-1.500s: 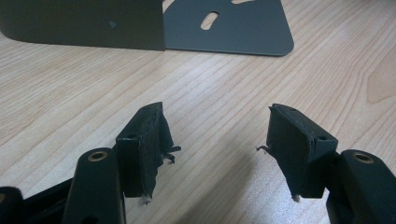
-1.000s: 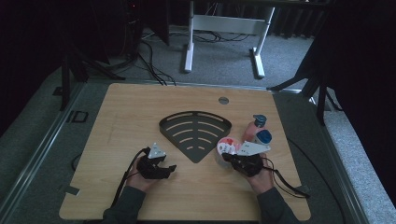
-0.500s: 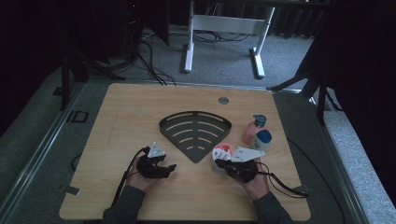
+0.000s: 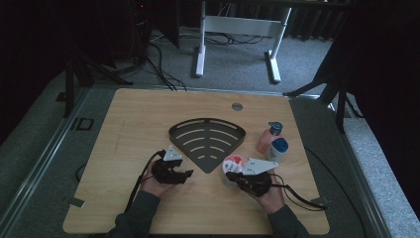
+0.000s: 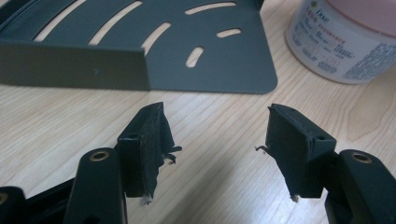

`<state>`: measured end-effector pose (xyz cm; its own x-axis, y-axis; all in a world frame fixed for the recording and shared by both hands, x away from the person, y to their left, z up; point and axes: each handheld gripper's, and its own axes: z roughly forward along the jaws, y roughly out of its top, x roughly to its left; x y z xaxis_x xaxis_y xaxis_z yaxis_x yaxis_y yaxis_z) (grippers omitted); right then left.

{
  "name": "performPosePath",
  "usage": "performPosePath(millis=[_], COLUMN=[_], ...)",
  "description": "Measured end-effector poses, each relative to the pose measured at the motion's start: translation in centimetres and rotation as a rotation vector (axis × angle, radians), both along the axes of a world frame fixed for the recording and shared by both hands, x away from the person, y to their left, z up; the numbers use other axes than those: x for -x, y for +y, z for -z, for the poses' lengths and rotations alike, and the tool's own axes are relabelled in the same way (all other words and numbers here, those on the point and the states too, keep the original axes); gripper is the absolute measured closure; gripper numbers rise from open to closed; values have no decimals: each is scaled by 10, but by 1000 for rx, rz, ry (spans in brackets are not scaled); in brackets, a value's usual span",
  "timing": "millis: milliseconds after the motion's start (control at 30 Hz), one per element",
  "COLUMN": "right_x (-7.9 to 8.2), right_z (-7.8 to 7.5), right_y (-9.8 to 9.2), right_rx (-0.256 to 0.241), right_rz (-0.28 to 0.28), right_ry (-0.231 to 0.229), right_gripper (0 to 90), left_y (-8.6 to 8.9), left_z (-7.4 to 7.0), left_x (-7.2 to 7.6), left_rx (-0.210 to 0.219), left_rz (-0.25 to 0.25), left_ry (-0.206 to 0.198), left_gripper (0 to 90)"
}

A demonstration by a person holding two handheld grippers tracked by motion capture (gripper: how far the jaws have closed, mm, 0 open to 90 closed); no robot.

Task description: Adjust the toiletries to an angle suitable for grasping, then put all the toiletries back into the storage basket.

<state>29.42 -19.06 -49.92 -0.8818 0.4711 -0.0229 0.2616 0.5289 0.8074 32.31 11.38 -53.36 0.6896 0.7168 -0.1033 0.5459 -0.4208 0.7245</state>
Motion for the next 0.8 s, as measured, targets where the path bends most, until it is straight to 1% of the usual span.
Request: performPosePath(millis=[100,133,167,233,267,400,533,567,667,733,800], right_x=[1,1,1,0,0,-2,-2,-2,-1,0,0], right_z=[-1,-2,-3,-4,-5,-8,-10,-10,-10,-10,-10], right_y=[-1,-3,-4,-7,-14,-25,-34,-34,-44,-49,-51], right_rx=[4,2,-1,-4,-13,-23,-29,-29,-37,-40,-38], right_rz=[0,4,17,22,45,88,118,118,144,156,161], right_ry=[-6,-8,-14,-17,-18,-31,-36,-36,-41,-39,-37], right_gripper=[870,864,849,837,789,708,653,653,599,572,563], left_y=[-3,-3,-4,-5,-8,-13,-21,-21,-24,-26,-26], left_z=[-2,-3,-4,-6,-7,-10,-13,-13,-15,-16,-16], left_x=[-3,-4,-4,-5,-6,-9,-12,-12,-13,-13,-14], left_rx=[0,-3,4,4,0,1,4,4,1,9,8], left_rz=[5,6,5,7,13,20,36,36,44,45,48], left_ry=[-2,-3,-5,-6,-10,-16,-18,-18,-21,-21,-21], left_gripper=[383,383,383,383,383,382,381,381,381,381,381])
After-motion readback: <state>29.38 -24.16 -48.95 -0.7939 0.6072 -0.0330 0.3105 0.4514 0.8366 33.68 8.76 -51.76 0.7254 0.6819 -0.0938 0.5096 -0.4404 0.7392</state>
